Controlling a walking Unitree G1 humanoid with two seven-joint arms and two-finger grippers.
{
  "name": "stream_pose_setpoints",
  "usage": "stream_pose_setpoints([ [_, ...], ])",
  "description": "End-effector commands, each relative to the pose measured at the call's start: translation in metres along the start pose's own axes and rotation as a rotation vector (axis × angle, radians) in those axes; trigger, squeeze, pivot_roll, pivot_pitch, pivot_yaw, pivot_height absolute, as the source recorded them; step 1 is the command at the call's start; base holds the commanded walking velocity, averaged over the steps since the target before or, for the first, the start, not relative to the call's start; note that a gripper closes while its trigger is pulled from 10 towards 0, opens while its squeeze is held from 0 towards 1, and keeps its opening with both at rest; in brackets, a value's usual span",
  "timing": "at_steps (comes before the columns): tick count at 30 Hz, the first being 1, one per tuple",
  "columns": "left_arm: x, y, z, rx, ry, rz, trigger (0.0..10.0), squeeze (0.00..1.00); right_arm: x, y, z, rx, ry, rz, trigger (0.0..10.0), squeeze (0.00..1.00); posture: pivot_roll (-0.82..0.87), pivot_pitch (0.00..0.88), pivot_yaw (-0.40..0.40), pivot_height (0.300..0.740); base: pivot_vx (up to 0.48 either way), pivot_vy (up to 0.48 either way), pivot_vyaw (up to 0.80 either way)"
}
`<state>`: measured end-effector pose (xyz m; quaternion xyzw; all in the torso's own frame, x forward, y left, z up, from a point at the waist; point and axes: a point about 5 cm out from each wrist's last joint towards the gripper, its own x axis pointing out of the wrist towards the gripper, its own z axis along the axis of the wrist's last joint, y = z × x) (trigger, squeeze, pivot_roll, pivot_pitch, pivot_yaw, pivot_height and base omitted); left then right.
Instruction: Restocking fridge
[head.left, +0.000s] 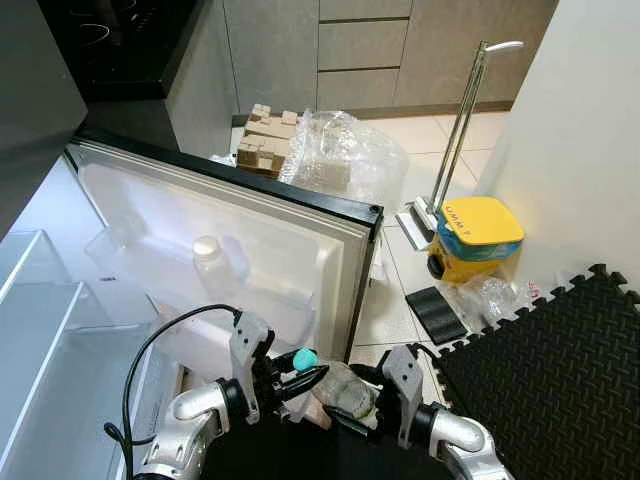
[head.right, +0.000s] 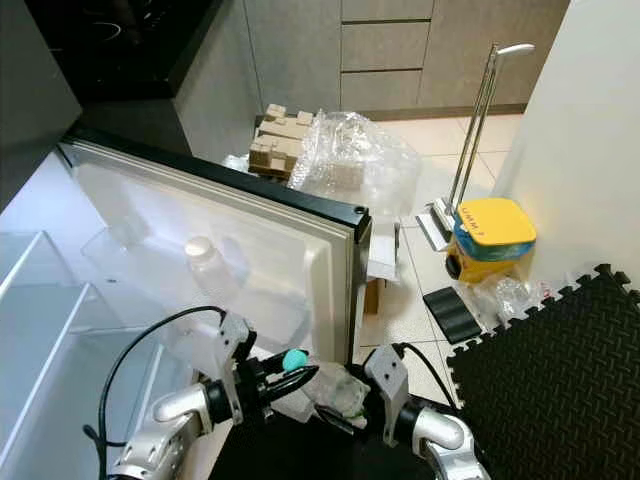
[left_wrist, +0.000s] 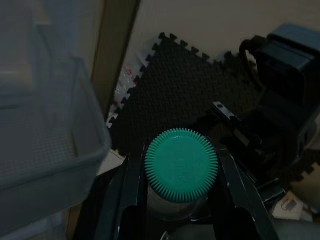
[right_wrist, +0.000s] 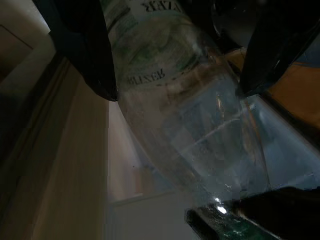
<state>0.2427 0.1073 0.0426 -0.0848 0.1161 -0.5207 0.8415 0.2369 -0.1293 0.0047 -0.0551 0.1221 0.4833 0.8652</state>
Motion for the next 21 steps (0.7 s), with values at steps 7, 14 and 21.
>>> stream_pose_setpoints([
  [7, 0.009, -0.002, 0.003, 0.114, 0.059, -0.04, 0.0, 0.0, 0.013, 0.013, 0.013, -0.29, 0.054, 0.186, 10.0, 0.0, -0.1, 0.104, 0.022, 0.74, 0.0, 0.0, 0.0],
  [14, 0.012, -0.001, 0.004, 0.234, 0.135, -0.051, 0.0, 0.0, 0.02, 0.017, 0.026, -0.367, 0.029, 0.241, 10.0, 0.0, -0.1, 0.106, 0.021, 0.74, 0.0, 0.0, 0.0],
  [21, 0.013, -0.002, 0.002, 0.25, 0.144, -0.059, 0.0, 0.0, 0.025, 0.016, 0.035, -0.396, 0.002, 0.234, 10.0, 0.0, -0.1, 0.107, 0.023, 0.74, 0.0, 0.0, 0.0],
])
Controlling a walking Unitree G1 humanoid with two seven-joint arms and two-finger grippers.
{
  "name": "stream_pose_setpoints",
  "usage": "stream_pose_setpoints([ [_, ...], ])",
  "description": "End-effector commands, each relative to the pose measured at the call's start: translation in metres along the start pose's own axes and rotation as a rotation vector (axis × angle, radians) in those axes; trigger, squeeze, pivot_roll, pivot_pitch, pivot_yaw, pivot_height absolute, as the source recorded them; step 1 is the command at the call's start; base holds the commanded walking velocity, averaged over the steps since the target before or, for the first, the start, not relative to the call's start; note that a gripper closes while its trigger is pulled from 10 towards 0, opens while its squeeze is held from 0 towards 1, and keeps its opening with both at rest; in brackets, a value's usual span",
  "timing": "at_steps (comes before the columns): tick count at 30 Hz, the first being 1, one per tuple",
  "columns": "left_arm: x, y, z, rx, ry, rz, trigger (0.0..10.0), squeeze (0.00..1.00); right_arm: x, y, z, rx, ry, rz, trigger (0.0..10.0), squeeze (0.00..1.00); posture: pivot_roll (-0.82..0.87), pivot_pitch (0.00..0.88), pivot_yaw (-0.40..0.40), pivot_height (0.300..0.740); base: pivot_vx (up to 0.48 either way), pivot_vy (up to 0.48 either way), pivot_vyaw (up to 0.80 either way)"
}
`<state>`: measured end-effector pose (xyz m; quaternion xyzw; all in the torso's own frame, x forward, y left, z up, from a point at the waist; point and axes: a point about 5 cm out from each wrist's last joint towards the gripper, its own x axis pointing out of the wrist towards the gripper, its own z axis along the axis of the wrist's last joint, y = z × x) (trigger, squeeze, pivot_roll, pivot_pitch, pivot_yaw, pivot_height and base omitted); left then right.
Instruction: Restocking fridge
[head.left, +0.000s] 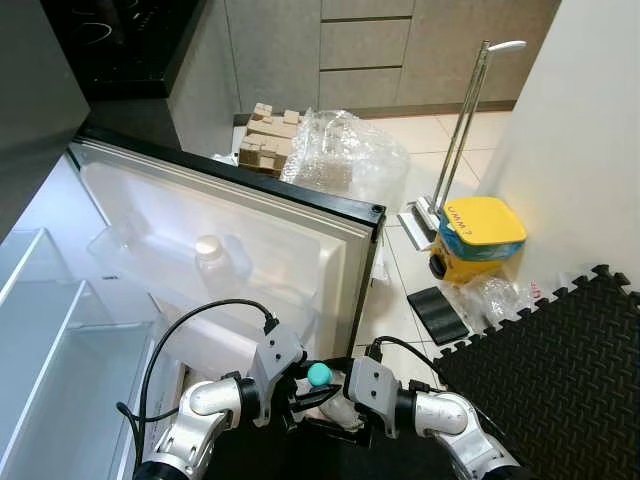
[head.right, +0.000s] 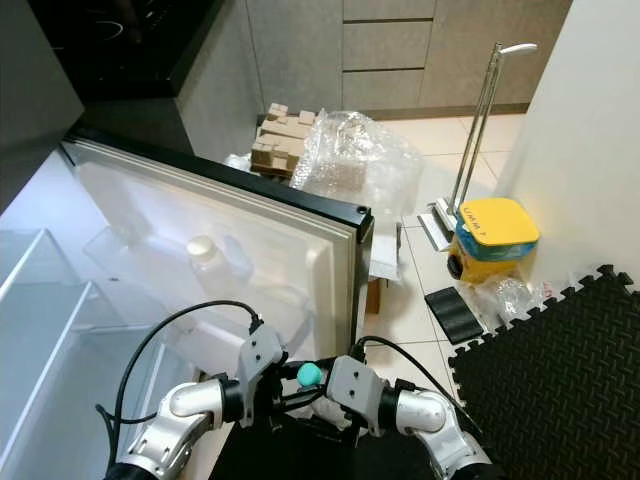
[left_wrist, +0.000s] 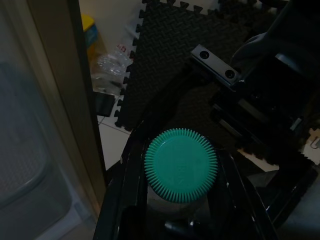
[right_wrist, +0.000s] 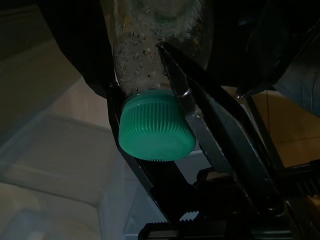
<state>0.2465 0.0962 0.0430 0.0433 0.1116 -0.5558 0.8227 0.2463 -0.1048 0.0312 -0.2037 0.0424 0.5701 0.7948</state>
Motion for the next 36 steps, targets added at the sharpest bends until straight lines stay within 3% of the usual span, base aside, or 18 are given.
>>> stream_pose_setpoints([
  [1, 0.001, 0.0, 0.0, 0.033, 0.013, -0.007, 0.0, 0.0, 0.008, 0.007, 0.007, -0.038, -0.027, 0.053, 10.0, 0.0, -0.1, 0.109, 0.022, 0.74, 0.0, 0.0, 0.0],
  [9, 0.001, 0.0, -0.003, 0.06, 0.036, 0.003, 0.0, 0.0, 0.003, 0.011, 0.003, -0.015, -0.002, 0.082, 10.0, 0.0, -0.1, 0.111, 0.021, 0.74, 0.0, 0.0, 0.0],
  [16, -0.006, 0.004, -0.006, 0.064, 0.048, 0.02, 0.0, 0.0, -0.012, 0.005, 0.0, 0.081, -0.006, 0.028, 10.0, 0.0, -0.1, 0.111, 0.023, 0.74, 0.0, 0.0, 0.0],
  [22, -0.01, 0.011, -0.004, 0.069, 0.045, 0.05, 0.0, 0.0, -0.027, 0.015, -0.013, 0.119, 0.048, 0.052, 10.0, 0.0, -0.1, 0.112, 0.026, 0.74, 0.0, 0.0, 0.0],
  [30, -0.011, 0.018, 0.0, 0.062, 0.013, 0.093, 0.0, 0.0, -0.033, 0.02, -0.017, 0.127, 0.06, 0.052, 10.0, 0.0, -0.11, 0.111, 0.026, 0.74, 0.0, 0.0, 0.0],
  [36, -0.021, 0.026, 0.001, 0.057, 0.018, 0.115, 0.0, 0.0, -0.054, 0.015, -0.025, 0.17, 0.091, -0.044, 10.0, 0.0, -0.1, 0.108, 0.025, 0.74, 0.0, 0.0, 0.0],
])
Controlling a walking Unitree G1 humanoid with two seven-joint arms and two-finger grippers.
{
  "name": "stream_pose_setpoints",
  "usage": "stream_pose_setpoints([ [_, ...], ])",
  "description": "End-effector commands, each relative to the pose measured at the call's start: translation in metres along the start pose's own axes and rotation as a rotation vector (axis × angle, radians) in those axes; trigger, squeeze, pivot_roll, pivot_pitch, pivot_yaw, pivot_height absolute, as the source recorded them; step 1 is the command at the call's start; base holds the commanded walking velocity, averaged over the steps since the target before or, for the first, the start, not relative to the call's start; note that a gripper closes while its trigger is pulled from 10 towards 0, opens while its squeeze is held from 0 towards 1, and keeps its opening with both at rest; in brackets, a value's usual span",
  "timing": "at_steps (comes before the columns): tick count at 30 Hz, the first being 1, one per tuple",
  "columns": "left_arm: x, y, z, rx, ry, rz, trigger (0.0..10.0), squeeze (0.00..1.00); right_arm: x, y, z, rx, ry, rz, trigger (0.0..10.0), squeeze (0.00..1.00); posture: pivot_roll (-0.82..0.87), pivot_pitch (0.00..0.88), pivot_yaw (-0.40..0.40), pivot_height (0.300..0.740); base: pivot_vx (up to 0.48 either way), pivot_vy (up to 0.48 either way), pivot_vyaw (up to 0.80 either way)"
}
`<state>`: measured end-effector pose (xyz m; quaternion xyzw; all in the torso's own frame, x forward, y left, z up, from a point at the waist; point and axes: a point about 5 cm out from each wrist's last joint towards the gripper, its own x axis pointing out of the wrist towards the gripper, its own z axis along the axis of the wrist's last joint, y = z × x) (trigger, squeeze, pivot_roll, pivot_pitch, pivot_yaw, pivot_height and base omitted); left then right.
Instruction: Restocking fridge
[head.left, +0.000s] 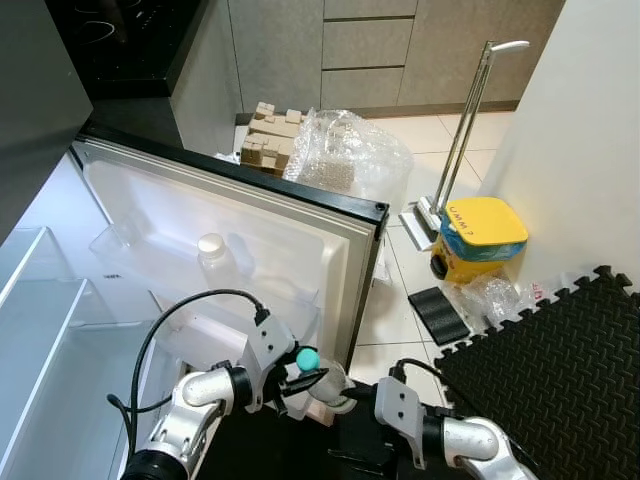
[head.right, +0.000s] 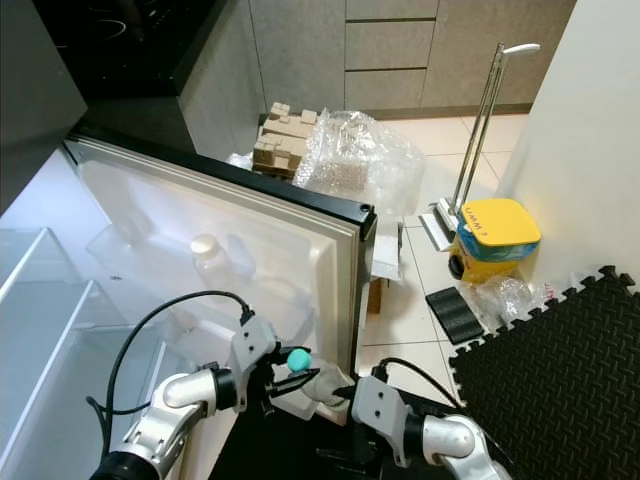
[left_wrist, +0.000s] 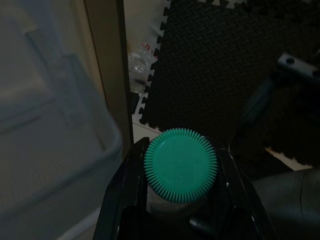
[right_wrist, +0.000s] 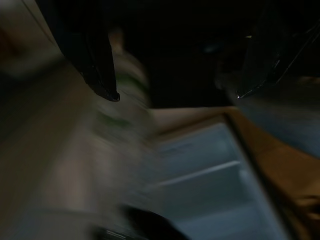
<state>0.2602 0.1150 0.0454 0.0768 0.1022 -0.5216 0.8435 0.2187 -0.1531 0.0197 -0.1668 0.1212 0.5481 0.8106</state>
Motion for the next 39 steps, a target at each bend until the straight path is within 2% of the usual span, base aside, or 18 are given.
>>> stream_pose_setpoints([
  [1, -0.011, 0.007, -0.001, -0.002, 0.007, 0.019, 0.0, 0.0, -0.008, -0.003, -0.002, 0.022, 0.0, -0.045, 10.0, 0.0, -0.1, 0.109, 0.025, 0.74, 0.0, 0.0, 0.0],
  [4, -0.024, 0.004, -0.009, 0.013, 0.076, -0.052, 0.0, 0.0, -0.02, -0.006, -0.008, 0.043, 0.02, -0.088, 10.0, 0.0, -0.1, 0.109, 0.027, 0.74, 0.0, 0.0, 0.0],
  [6, -0.024, 0.004, -0.009, 0.013, 0.076, -0.052, 0.0, 0.0, -0.02, -0.006, -0.008, 0.043, 0.02, -0.088, 10.0, 0.0, -0.1, 0.109, 0.027, 0.74, 0.0, 0.0, 0.0],
  [8, -0.031, 0.001, -0.015, 0.042, 0.137, -0.091, 0.0, 0.0, -0.025, -0.005, -0.012, 0.051, 0.035, -0.098, 10.0, 0.0, -0.1, 0.109, 0.028, 0.74, 0.0, 0.0, 0.0],
  [10, -0.034, 0.002, -0.019, 0.06, 0.167, -0.081, 0.0, 0.0, -0.026, -0.006, -0.014, 0.052, 0.042, -0.117, 10.0, 0.0, -0.1, 0.109, 0.028, 0.74, 0.0, 0.0, 0.0],
  [18, -0.035, 0.014, -0.027, 0.12, 0.216, 0.071, 0.0, 0.0, -0.024, -0.02, -0.021, 0.022, 0.08, -0.322, 10.0, 0.0, -0.1, 0.111, 0.027, 0.74, 0.0, 0.0, 0.0],
  [23, -0.03, 0.007, -0.039, 0.143, 0.244, 0.146, 0.0, 0.0, -0.023, -0.023, -0.035, 0.084, 0.136, -0.487, 10.0, 0.0, -0.1, 0.112, 0.036, 0.74, 0.0, 0.0, 0.0],
  [26, -0.03, 0.005, -0.042, 0.134, 0.247, 0.163, 0.0, 0.0, -0.023, -0.021, -0.04, 0.109, 0.149, -0.526, 10.0, 0.0, -0.1, 0.112, 0.036, 0.74, 0.0, 0.0, 0.0],
  [29, -0.029, 0.002, -0.048, 0.146, 0.257, 0.195, 0.0, 0.0, -0.024, -0.021, -0.047, 0.157, 0.168, -0.622, 10.0, 0.0, -0.1, 0.111, 0.042, 0.74, 0.0, 0.0, 0.0],
  [31, -0.029, 0.003, -0.05, 0.129, 0.241, 0.245, 0.0, 0.0, -0.023, -0.025, -0.049, 0.221, 0.154, -0.709, 10.0, 0.0, -0.1, 0.108, 0.049, 0.74, 0.0, 0.0, 0.0],
  [36, -0.027, 0.006, -0.046, 0.101, 0.18, 0.313, 0.0, 0.0, -0.019, -0.029, -0.051, 0.286, 0.147, -0.762, 10.0, 0.0, -0.1, 0.104, 0.05, 0.74, 0.0, 0.0, 0.0],
  [37, -0.026, 0.011, -0.043, 0.026, 0.128, 0.387, 4.5, 0.0, -0.016, -0.03, -0.054, 0.317, 0.175, -0.792, 10.0, 0.0, -0.1, 0.1, 0.046, 0.74, 0.0, 0.0, 0.0],
  [39, -0.024, 0.013, -0.042, -0.009, 0.099, 0.421, 4.5, 0.0, -0.015, -0.031, -0.054, 0.321, 0.188, -0.809, 10.0, 0.0, -0.1, 0.099, 0.045, 0.74, 0.0, 0.0, 0.0],
])
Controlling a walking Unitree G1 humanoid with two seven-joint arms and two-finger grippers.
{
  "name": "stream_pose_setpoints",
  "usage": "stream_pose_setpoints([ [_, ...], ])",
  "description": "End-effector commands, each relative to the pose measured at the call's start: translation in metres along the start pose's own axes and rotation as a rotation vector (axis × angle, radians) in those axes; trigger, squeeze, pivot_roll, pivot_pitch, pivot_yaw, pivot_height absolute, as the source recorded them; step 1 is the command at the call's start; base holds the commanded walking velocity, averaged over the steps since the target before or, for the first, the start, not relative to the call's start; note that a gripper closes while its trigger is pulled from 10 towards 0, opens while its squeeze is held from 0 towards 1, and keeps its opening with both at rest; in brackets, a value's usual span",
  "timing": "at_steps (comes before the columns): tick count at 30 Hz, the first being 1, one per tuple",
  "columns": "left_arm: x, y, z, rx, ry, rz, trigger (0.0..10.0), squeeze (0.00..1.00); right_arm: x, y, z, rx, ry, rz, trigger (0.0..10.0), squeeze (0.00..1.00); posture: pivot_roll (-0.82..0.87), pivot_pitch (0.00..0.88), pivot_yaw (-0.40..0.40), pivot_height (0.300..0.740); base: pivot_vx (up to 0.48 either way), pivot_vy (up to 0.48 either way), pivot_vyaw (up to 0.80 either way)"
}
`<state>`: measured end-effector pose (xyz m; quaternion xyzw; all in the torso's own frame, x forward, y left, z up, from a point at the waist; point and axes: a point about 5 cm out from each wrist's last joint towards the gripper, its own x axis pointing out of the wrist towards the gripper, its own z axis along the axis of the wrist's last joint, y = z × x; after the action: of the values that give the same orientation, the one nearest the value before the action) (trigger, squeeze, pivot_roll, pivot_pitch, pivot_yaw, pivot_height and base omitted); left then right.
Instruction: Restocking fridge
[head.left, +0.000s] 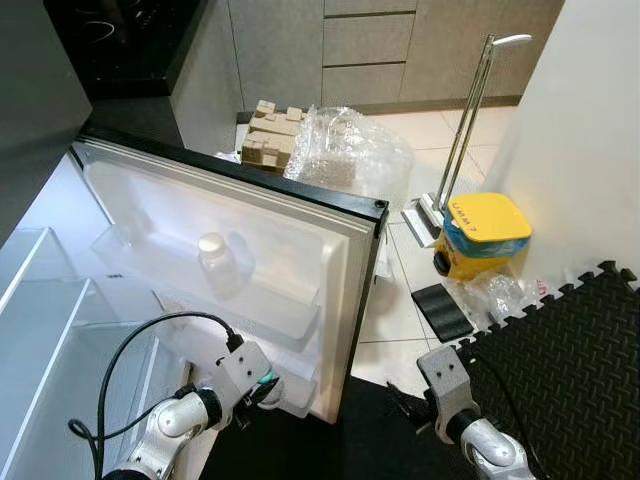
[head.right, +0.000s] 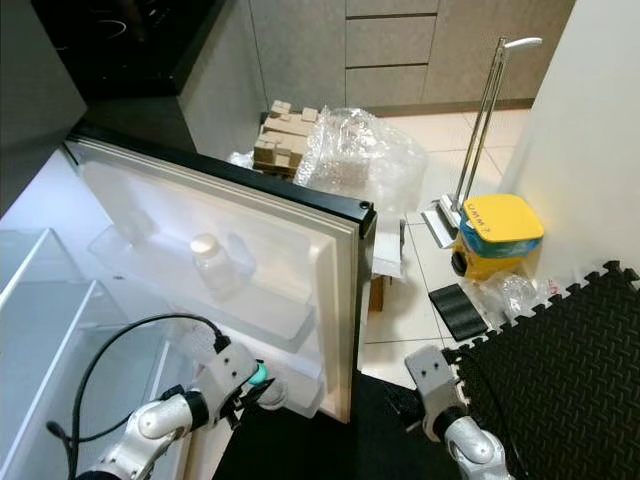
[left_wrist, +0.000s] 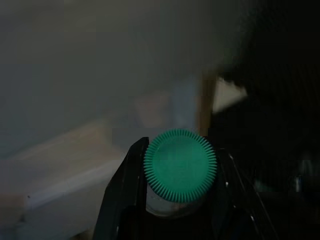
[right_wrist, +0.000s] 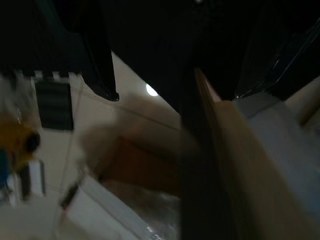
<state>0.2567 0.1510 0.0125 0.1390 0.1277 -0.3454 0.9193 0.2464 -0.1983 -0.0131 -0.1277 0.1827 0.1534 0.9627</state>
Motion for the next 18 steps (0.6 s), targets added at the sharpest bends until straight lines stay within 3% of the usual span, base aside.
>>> stream_pose_setpoints([
  [1, 0.001, 0.001, -0.001, -0.07, -0.019, 0.053, 7.1, 0.0, -0.001, 0.005, -0.007, 0.012, 0.035, -0.009, 10.0, 0.0, -0.1, 0.097, 0.042, 0.74, 0.0, 0.0, 0.0],
  [2, 0.001, 0.001, -0.001, -0.07, -0.019, 0.053, 7.1, 0.0, -0.001, 0.005, -0.007, 0.012, 0.035, -0.009, 10.0, 0.0, -0.1, 0.097, 0.042, 0.74, 0.0, 0.0, 0.0],
  [3, 0.001, 0.001, -0.002, -0.085, -0.027, 0.07, 9.8, 0.0, 0.0, 0.006, -0.006, 0.01, 0.03, -0.01, 10.0, 0.0, -0.1, 0.094, 0.039, 0.74, 0.0, 0.0, 0.0],
  [7, 0.001, 0.0, -0.003, -0.15, -0.05, 0.102, 10.0, 0.0, 0.004, 0.009, -0.004, 0.02, 0.019, -0.018, 10.0, 0.0, -0.1, 0.091, 0.034, 0.74, 0.0, 0.0, 0.0],
  [18, -0.002, 0.0, -0.009, -0.138, -0.029, 0.104, 10.0, 0.0, 0.008, 0.017, 0.0, 0.02, 0.006, 0.029, 10.0, 0.0, -0.1, 0.098, 0.023, 0.715, 0.0, 0.0, 0.0],
])
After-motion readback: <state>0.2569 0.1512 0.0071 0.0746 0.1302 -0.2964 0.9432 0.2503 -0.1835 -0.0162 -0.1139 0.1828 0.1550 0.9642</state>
